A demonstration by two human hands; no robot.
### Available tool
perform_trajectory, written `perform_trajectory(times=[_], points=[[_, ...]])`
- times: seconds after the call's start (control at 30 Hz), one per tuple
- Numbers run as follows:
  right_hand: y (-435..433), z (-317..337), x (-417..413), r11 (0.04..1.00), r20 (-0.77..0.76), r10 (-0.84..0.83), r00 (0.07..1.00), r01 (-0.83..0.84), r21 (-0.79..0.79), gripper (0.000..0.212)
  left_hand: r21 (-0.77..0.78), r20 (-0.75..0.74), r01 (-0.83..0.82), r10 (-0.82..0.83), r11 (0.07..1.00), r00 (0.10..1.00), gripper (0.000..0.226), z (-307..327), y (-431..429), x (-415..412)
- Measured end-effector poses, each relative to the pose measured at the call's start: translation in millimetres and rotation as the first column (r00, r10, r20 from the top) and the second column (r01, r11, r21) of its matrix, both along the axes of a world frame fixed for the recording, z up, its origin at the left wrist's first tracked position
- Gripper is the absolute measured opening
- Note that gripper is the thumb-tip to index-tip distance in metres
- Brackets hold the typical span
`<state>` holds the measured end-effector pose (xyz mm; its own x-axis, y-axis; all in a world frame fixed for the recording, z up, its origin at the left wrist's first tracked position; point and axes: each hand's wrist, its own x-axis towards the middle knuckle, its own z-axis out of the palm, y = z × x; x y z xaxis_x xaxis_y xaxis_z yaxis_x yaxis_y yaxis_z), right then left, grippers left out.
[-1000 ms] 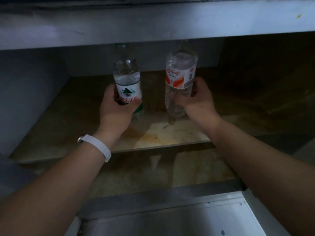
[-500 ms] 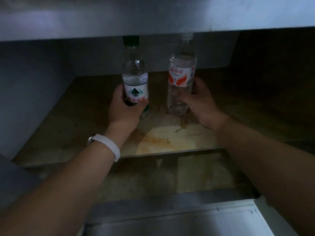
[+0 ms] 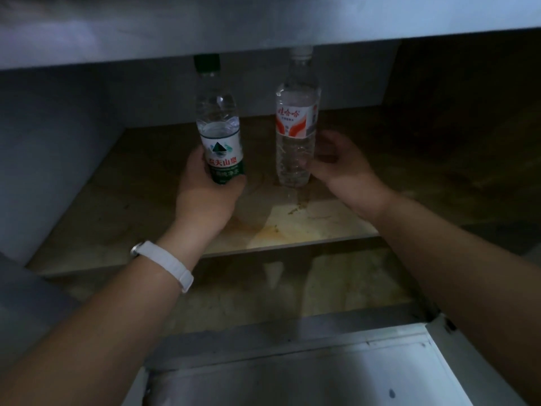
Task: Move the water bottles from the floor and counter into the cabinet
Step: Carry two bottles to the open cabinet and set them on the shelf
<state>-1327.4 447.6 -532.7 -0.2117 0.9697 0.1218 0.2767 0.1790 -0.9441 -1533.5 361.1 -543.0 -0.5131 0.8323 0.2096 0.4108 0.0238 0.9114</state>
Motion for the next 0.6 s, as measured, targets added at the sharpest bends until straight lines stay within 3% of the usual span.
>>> perform_trajectory(times=[0.07, 0.17, 0.27, 0.37, 0.47, 0.6], points=[[-17.3, 1.1, 13.6, 1.0, 0.069, -0.002, 0.998, 0.0, 0.03, 0.058, 0.008, -0.109, 0.013, -0.012, 1.0, 0.994, 0.07, -0.8, -19.4, 13.4], [-39.8, -1.5, 37.7, 0.99, 0.346, -0.051, 0.937, 0.0, 0.144, 0.052, -0.083, -0.343, 0.081, -0.105, 0.993, 0.933, 0.069, -3.9, -42.9, 35.5], [-58.6, -9.1, 61.4, 0.963, 0.592, -0.08, 0.802, -0.091, 0.253, 0.052, -0.148, -0.538, 0.145, -0.203, 0.978, 0.818, 0.064, -8.5, -53.2, 52.0], [-71.2, -16.0, 82.8, 0.924, 0.728, -0.108, 0.677, -0.202, 0.325, 0.053, -0.173, -0.733, 0.16, -0.235, 0.972, 0.638, 0.056, -11.7, -57.3, 66.9], [-86.6, -10.3, 100.4, 0.923, 0.779, -0.111, 0.617, -0.227, 0.312, 0.05, -0.241, -0.796, 0.188, -0.305, 0.952, 0.523, 0.055, -7.9, -61.2, 83.5], [-118.4, 12.6, 123.9, 0.949, 0.775, -0.056, 0.629, -0.207, 0.236, 0.051, -0.346, -0.718, 0.252, -0.427, 0.904, 0.549, 0.06, 11.6, -83.1, 107.8]])
